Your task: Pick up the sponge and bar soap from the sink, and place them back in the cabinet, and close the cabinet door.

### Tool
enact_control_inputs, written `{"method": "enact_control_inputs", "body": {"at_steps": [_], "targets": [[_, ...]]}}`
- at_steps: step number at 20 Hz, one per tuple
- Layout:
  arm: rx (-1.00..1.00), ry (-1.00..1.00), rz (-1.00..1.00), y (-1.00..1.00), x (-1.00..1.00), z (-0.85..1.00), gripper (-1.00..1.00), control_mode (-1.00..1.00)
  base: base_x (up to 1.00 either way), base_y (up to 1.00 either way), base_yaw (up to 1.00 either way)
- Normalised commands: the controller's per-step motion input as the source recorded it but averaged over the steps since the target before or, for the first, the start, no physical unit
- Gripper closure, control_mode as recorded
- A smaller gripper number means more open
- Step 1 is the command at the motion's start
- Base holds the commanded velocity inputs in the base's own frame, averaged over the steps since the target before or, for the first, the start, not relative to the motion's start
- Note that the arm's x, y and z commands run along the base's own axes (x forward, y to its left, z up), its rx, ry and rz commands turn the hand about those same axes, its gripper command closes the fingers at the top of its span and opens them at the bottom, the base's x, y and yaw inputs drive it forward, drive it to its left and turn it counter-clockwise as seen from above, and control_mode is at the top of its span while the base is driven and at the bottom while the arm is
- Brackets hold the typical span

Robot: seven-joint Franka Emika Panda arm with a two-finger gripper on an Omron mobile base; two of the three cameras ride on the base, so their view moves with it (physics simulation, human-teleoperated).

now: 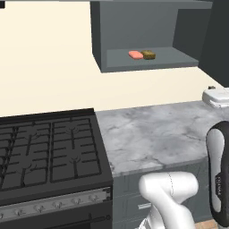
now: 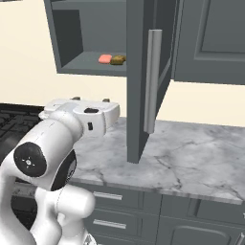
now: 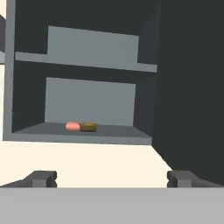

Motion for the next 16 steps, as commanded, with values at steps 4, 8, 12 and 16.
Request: {"method": "enact_control_inputs", "body": {"at_steps": [4,8,12,16], "targets": [[0.0,-0.03,0.0,-0.16,-0.74,0.0,-1.0,-1.0,0.0,0.0,0.0],[0.0,0.0,0.0,-0.07,-0.64,0.0,-1.0,-1.0,0.0,0.0,0.0],[0.0,-0.05,0.0,-0.09,-0.57,-0.08,-1.0,-1.0,0.0,0.0,0.0],[0.0,-0.13,0.0,-0.09,-0.28,-0.15,-1.0,-1.0,0.0,0.0,0.0]]}}
